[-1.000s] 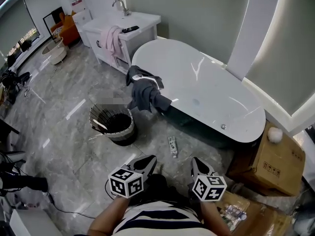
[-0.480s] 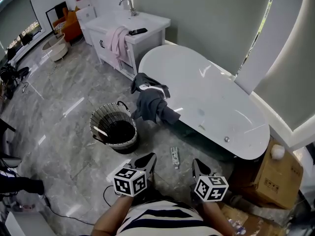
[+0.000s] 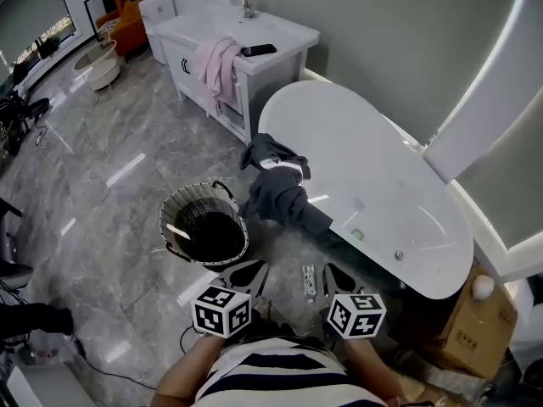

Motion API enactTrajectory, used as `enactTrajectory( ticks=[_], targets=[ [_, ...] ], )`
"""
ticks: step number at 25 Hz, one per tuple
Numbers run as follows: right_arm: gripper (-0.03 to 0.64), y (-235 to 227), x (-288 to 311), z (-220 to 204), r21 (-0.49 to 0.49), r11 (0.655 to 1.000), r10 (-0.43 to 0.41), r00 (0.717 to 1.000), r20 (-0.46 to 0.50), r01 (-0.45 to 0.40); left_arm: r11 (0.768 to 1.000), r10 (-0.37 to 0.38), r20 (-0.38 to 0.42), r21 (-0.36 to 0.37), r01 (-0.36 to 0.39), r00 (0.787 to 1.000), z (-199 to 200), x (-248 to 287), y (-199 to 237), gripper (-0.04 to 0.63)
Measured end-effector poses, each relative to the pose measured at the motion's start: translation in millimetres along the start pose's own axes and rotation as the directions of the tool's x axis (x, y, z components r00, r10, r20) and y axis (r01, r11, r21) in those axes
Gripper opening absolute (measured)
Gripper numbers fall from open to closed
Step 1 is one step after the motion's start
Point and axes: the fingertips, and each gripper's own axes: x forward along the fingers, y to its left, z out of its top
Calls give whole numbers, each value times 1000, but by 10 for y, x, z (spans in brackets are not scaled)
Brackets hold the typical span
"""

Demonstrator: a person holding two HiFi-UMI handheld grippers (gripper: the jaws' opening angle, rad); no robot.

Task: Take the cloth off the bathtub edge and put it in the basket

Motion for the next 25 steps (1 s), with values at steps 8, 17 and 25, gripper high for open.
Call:
enactTrajectory(
  ticks=[8, 17, 25],
  targets=[
    [26, 261, 569, 323, -30, 999, 25, 1000, 0, -25, 1000, 22, 26, -5, -22, 999, 318, 15, 592, 26],
    [26, 453, 1265, 636, -103, 990, 95, 994, -62, -101, 996, 39, 81, -82, -32, 996, 523, 207, 959, 28],
    [26, 362, 1985, 995, -153, 972, 161, 979, -124, -179, 993, 59, 106, -108, -47, 993, 883, 750, 1309, 28]
  ],
)
